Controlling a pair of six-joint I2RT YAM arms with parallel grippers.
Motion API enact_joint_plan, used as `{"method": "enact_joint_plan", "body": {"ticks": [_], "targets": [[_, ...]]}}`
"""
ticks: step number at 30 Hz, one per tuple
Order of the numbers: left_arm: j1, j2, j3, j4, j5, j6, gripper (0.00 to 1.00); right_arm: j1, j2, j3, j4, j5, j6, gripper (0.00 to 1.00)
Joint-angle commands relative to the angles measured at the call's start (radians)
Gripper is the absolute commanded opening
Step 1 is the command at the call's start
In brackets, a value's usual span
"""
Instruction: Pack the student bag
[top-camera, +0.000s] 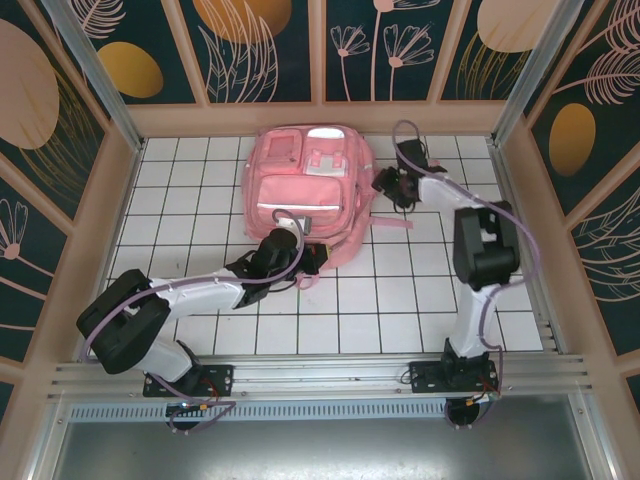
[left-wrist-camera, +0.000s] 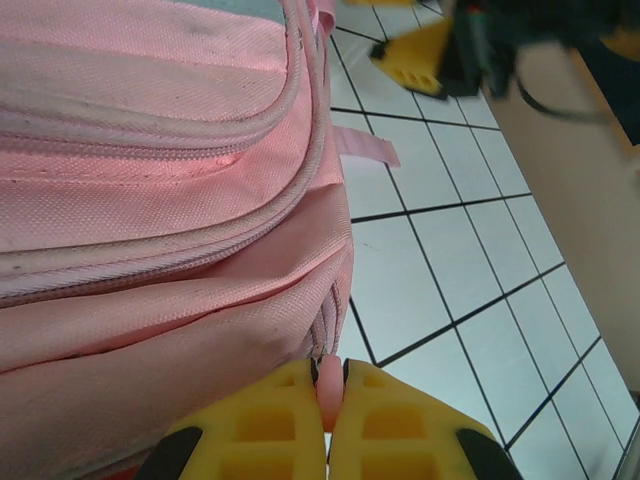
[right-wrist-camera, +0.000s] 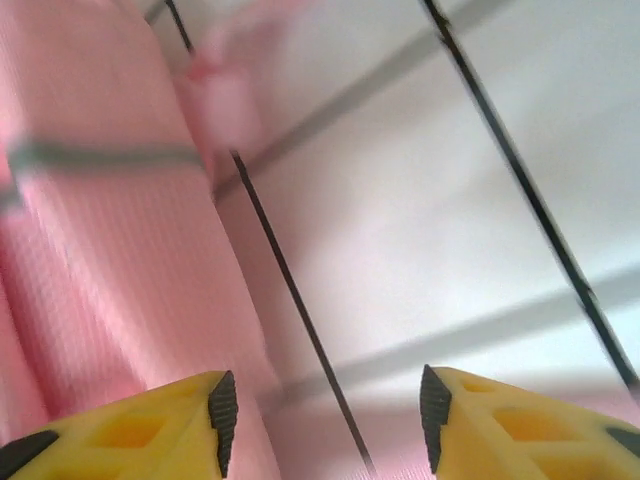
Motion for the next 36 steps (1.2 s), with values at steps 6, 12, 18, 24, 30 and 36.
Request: {"method": "enact_joint_plan", "body": {"ticks": [6, 12, 18, 24, 30, 36], "targets": [[-0.009, -0.057, -0.054, 0.139, -0.015, -0.005, 0.00, 0.072, -0.319, -0.441, 0.339, -0.366, 0.411, 0.49], [-0.009, -0.066, -0.054, 0.126, -0.016, -0.007, 0.00, 0.186, -0.345, -0.524, 0.473, -0.379, 0.564, 0.49], [-0.009, -0.073, -0.051, 0.112, -0.019, -0.005, 0.00, 0.241, -0.317, -0.523, 0.521, -0.369, 0.606, 0.48], [-0.009, -0.074, -0.051, 0.115, -0.017, -0.012, 0.00, 0.278, -0.283, -0.515, 0.538, -0.361, 0.619, 0.45], [-0.008, -0.070, -0.043, 0.117, -0.012, -0.013, 0.00, 0.295, -0.245, -0.515, 0.541, -0.352, 0.613, 0.45], [-0.008, -0.060, -0.039, 0.128, -0.002, -0.015, 0.00, 0.297, -0.172, -0.512, 0.600, -0.366, 0.647, 0.39]]}}
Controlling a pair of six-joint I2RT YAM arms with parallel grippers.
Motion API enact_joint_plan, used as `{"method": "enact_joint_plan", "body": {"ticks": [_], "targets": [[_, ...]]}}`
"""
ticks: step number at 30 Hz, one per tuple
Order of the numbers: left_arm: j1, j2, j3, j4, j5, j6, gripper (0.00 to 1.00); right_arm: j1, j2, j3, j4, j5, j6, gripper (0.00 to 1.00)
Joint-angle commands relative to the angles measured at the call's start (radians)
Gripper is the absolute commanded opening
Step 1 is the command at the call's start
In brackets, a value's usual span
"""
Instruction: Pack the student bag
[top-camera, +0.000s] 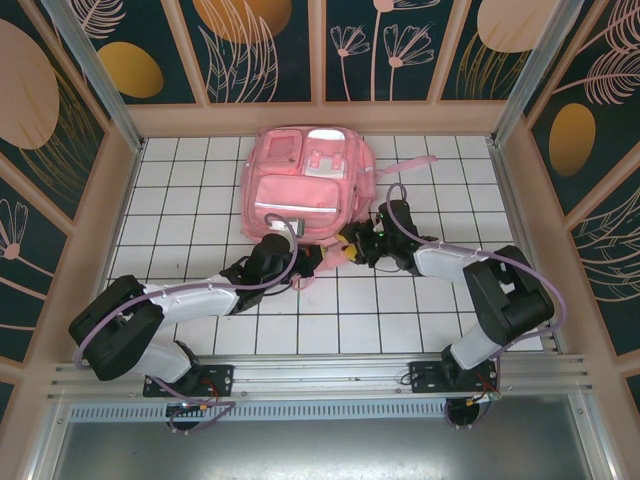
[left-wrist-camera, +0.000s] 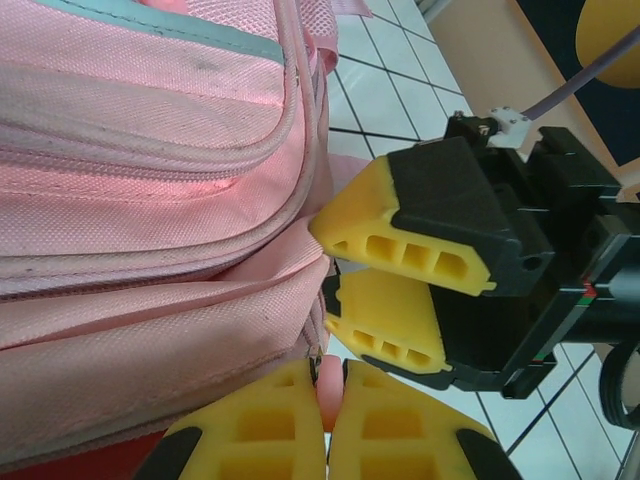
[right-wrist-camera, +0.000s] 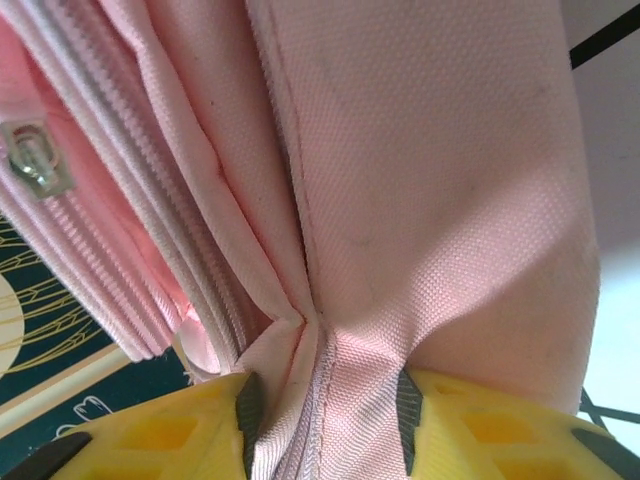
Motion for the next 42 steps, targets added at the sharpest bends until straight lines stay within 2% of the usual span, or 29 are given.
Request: {"method": "enact_joint_plan", "body": {"ticks": [1, 4, 7, 21, 37, 42], "targets": [[-0.009, -0.019, 0.017, 0.083, 0.024, -0.010, 0.00, 0.015, 0.051, 0.009, 0.052, -0.006, 0.037, 0.37], [-0.009, -0.014, 0.014, 0.082, 0.024, -0.008, 0.00, 0.016, 0.061, 0.023, 0.056, 0.010, 0.033, 0.23], [-0.010, -0.020, -0.003, 0.082, 0.010, -0.006, 0.00, 0.012, 0.057, 0.033, 0.050, 0.031, 0.012, 0.01], [-0.009, -0.138, -0.113, 0.016, -0.091, 0.007, 0.00, -0.056, -0.064, -0.036, -0.028, 0.095, -0.057, 0.00], [-0.005, -0.252, -0.202, -0.092, -0.319, -0.016, 0.00, -0.177, -0.133, -0.052, -0.094, 0.100, -0.123, 0.00], [0.015, -0.253, -0.201, -0.112, -0.325, -0.023, 0.00, -0.232, -0.164, -0.036, -0.172, 0.130, -0.186, 0.00]]}}
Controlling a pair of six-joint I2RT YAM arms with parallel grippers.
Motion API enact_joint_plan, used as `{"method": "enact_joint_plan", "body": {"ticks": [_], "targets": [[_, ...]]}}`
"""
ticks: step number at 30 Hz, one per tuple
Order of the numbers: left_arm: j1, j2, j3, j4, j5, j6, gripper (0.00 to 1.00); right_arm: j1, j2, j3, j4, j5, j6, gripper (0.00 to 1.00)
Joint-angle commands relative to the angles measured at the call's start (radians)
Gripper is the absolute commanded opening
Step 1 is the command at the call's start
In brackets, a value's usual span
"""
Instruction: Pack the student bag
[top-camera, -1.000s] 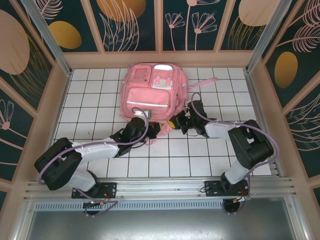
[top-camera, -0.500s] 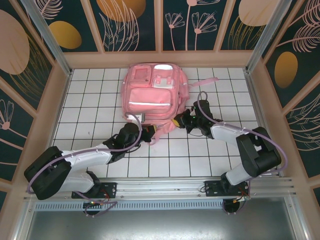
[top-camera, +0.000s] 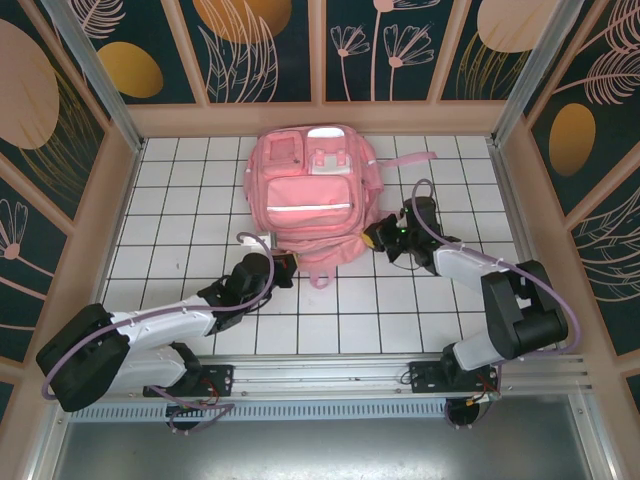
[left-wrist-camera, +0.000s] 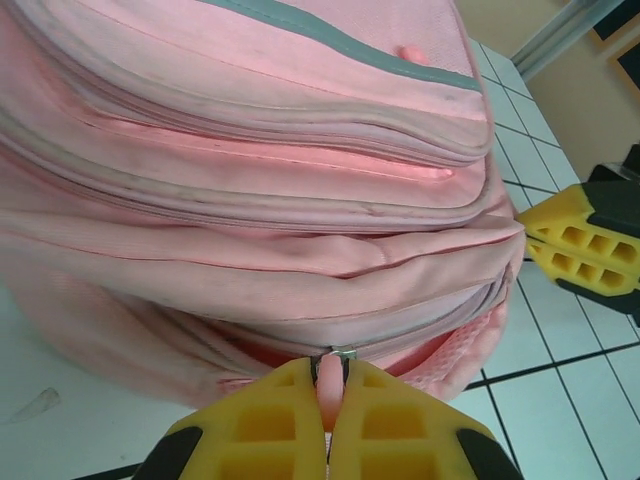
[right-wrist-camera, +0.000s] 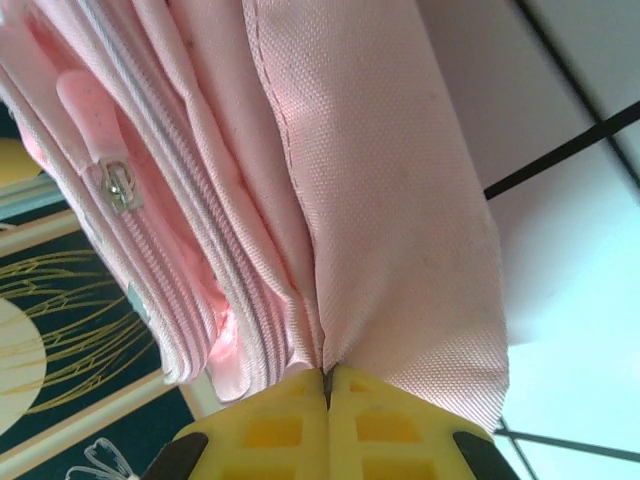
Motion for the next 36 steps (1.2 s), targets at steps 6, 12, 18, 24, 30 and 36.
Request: {"method": "enact_joint_plan", "body": {"ticks": [6, 12, 18, 24, 30, 36], "targets": [[0.042, -0.024, -0.033, -0.027, -0.084, -0.025, 0.00, -0.120, -0.058, 0.011, -0.166, 0.190, -0.143, 0.00], [0.044, 0.009, -0.022, 0.011, -0.017, -0.019, 0.00, -0.021, -0.045, 0.152, -0.291, 0.203, -0.323, 0.31], [0.046, 0.052, 0.008, 0.064, 0.091, 0.003, 0.00, 0.124, -0.106, 0.185, -0.342, 0.145, -0.319, 0.63], [0.045, 0.092, 0.038, 0.115, 0.184, 0.014, 0.00, 0.211, -0.127, 0.084, -0.226, 0.014, -0.052, 0.65], [0.016, 0.149, 0.106, 0.147, 0.260, 0.049, 0.00, 0.312, -0.167, 0.008, -0.138, 0.129, 0.168, 0.62], [-0.039, 0.211, 0.189, 0.115, 0.270, 0.099, 0.00, 0.322, -0.125, 0.024, -0.145, 0.191, 0.179, 0.59]]}}
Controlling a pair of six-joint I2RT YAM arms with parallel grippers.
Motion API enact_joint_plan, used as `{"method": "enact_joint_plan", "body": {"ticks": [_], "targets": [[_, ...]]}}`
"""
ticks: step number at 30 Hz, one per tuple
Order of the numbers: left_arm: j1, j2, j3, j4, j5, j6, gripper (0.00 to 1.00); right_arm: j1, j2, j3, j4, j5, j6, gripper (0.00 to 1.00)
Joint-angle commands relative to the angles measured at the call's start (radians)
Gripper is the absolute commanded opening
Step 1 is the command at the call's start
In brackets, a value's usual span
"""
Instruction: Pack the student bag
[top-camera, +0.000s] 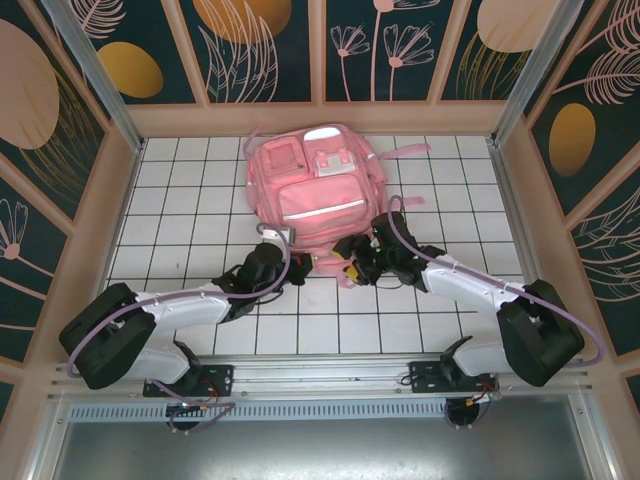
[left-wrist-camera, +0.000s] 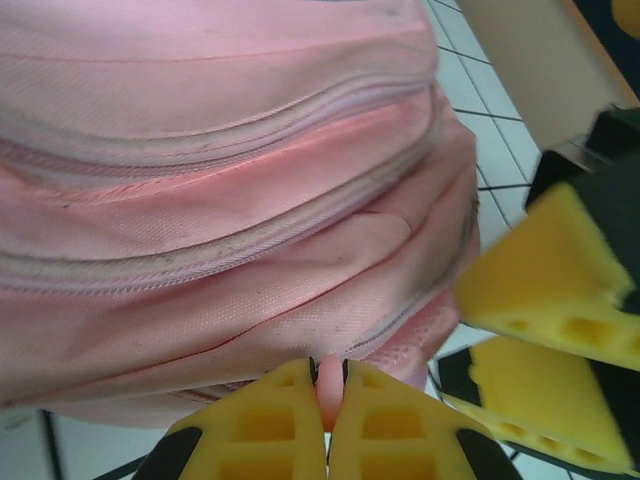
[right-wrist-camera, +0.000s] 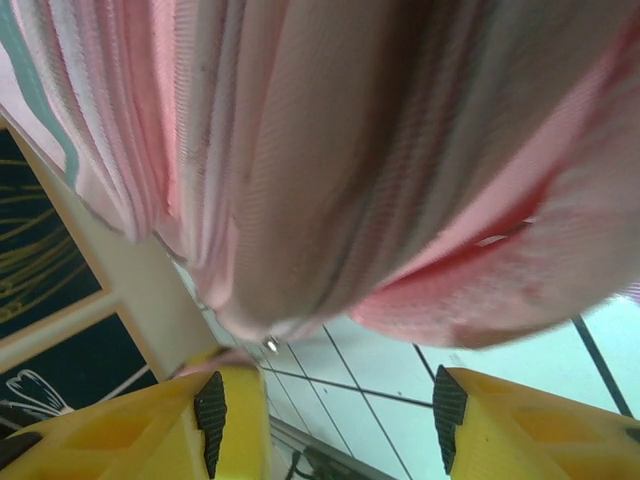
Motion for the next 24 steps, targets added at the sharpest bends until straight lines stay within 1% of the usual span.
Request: {"method": "enact_joint_plan", "body": {"ticks": [1, 5, 9, 11, 15, 18, 19, 21, 24], "targets": [[-0.024, 0.017, 0.060, 0.049, 0.044, 0.047, 0.00, 0.003, 0.015, 0.016, 0.023, 0.066, 0.040, 0.60], [-0.028, 0.029, 0.063, 0.056, 0.050, 0.045, 0.00, -0.003, 0.053, 0.024, 0.030, 0.097, 0.025, 0.63], [-0.038, 0.030, 0.067, 0.053, 0.056, 0.061, 0.00, -0.021, 0.105, 0.028, 0.068, 0.099, 0.024, 0.58], [-0.039, 0.033, 0.066, 0.053, 0.060, 0.067, 0.00, -0.031, 0.127, 0.042, 0.065, 0.113, 0.015, 0.49], [-0.041, 0.021, 0.052, 0.038, 0.042, 0.073, 0.00, -0.049, 0.136, 0.062, 0.038, 0.139, 0.000, 0.21], [-0.040, -0.014, 0.014, 0.038, -0.008, 0.069, 0.00, -0.067, 0.118, 0.064, 0.004, 0.160, -0.005, 0.03], [-0.041, -0.032, -0.003, 0.036, -0.043, 0.062, 0.00, -0.078, 0.113, 0.063, -0.004, 0.157, -0.006, 0.00], [-0.040, -0.072, -0.053, 0.060, -0.108, 0.047, 0.00, -0.085, 0.097, 0.053, -0.009, 0.143, -0.004, 0.00], [-0.040, -0.133, -0.135, 0.096, -0.219, 0.013, 0.00, -0.130, 0.062, 0.030, -0.003, 0.134, 0.010, 0.00]]}}
